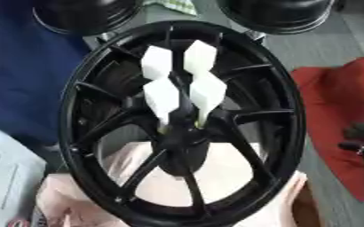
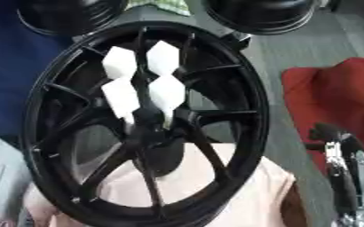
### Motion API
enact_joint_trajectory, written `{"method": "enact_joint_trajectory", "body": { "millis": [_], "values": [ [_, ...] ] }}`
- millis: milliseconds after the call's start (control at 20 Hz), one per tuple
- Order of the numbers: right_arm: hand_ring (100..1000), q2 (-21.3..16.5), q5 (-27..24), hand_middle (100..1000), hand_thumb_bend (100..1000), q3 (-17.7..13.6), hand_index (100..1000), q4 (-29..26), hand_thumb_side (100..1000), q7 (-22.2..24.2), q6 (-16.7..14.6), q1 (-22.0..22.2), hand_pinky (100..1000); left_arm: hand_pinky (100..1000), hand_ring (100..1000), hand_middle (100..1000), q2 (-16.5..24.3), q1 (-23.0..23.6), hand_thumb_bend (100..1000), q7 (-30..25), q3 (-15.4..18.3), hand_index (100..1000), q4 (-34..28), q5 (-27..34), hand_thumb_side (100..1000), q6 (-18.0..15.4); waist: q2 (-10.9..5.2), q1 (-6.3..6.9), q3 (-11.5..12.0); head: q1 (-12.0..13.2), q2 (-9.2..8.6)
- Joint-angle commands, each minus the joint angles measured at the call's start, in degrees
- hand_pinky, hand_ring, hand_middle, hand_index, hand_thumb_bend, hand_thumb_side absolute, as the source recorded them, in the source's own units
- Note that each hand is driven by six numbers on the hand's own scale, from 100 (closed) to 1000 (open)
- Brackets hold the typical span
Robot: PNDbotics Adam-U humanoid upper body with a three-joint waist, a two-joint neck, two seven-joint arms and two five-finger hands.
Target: Pull the pin out of the wheel hub.
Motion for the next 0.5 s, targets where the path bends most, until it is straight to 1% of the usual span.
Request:
{"method": "enact_joint_trajectory", "body": {
  "millis": [50, 250, 400, 500],
  "values": [
    [750, -0.44, 0.44, 537, 100, 0.17, 718, -1.09, 787, 0.07, 0.18, 0.21, 626, 770, 703, 658, 1.41, -3.90, 379, -2.31, -1.31, 780, -0.56, 0.48, 502, 0.32, -1.26, 0.24, -0.06, 0.09, 0.39],
    [750, -0.17, 0.60, 537, 100, 0.23, 717, -1.09, 789, 0.21, 0.67, 0.40, 626, 769, 703, 657, -0.86, -10.15, 385, -4.12, -5.31, 778, -0.45, 0.87, 501, 1.15, -1.49, 0.31, -0.23, 0.07, 0.25],
    [750, -0.04, 0.76, 537, 100, 0.26, 717, -1.09, 790, 0.25, 0.89, 0.57, 626, 765, 698, 653, -4.12, -15.78, 395, -5.64, -8.55, 776, 1.25, 0.24, 502, 2.10, -1.69, 0.30, -0.29, 0.00, -0.03],
    [750, -0.01, 0.82, 537, 100, 0.34, 717, -1.09, 791, 0.35, 0.98, 0.69, 626, 763, 697, 652, -6.84, -19.84, 397, -6.03, -11.19, 775, 3.23, -0.31, 500, 2.56, -1.81, 0.33, -0.53, 0.10, 0.15]
  ]
}}
